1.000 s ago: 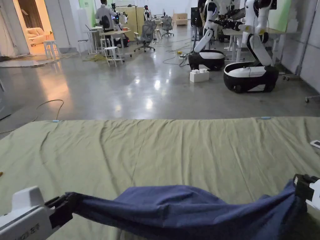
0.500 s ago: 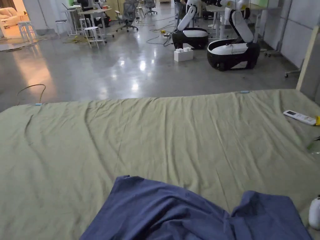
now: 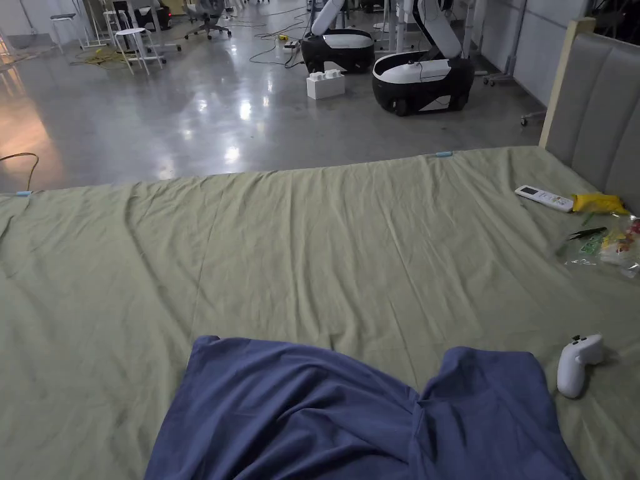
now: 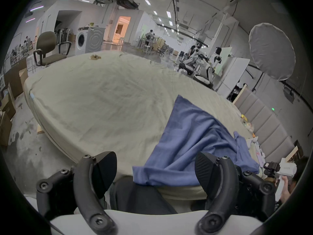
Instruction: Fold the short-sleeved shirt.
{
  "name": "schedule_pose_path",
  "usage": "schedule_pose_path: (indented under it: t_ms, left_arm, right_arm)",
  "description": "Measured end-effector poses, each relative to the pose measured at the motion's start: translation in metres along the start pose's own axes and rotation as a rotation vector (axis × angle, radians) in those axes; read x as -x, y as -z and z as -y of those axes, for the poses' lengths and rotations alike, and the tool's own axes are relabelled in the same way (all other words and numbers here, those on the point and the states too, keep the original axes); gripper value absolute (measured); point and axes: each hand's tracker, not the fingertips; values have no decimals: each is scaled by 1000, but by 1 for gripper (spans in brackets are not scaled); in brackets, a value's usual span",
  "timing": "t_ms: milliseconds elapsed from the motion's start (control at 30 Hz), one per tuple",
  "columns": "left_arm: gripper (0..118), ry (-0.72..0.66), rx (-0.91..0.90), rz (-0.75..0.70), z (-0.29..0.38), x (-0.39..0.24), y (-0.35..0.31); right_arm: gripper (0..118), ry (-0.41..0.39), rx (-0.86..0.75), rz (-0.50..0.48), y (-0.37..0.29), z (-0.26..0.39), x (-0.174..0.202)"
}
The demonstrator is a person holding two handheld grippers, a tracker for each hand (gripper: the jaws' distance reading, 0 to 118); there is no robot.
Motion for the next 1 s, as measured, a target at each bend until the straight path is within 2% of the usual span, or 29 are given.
schedule_pose_path:
  t_ms: [133, 367, 467, 500, 533, 567, 600, 633, 667, 700, 733, 833, 1000]
  left_arm:
    - [95, 145, -142, -15, -30, -28, -28]
    - [94, 333, -383, 19, -67, -104, -80]
    - [90, 402, -458, 21, -68, -126, -93]
    - [85, 416, -478, 26, -68, -133, -96]
    - [76, 426, -492, 39, -68, -140, -100]
    - [69, 433, -494, 56, -66, -142, -100]
    - [62, 437, -480, 66, -68, -146, -100]
    - [49, 445, -462, 64, -68, -149, -99]
    - [30, 464, -444, 69, -67, -151, -97]
    - [6, 470, -441, 78, -65, -154, -97]
    - [1, 459, -460, 79, -63, -154, -99]
    - [0, 399, -403, 169, -62, -152, -100]
    - [0, 397, -370, 157, -50, -155, -92]
  right_arm:
    - [83, -41, -153, -57, -36, -19, 15]
    - [83, -176, -403, -166, -101, -45, 74]
    - [83, -210, -465, -215, -116, -45, 86]
    - [83, -223, -479, -228, -121, -45, 91]
    - [79, -235, -483, -238, -126, -44, 94]
    - [68, -260, -495, -266, -131, -45, 97]
    - [50, -267, -476, -292, -133, -45, 100]
    - [21, -268, -470, -291, -134, -44, 102]
    - [9, -279, -459, -282, -132, -42, 102]
    - [8, -285, -463, -282, -133, -40, 103]
    - [4, -299, -467, -292, -134, -38, 104]
    - [0, -312, -468, -297, -131, -32, 109]
    - [0, -285, -428, -303, -123, -30, 111]
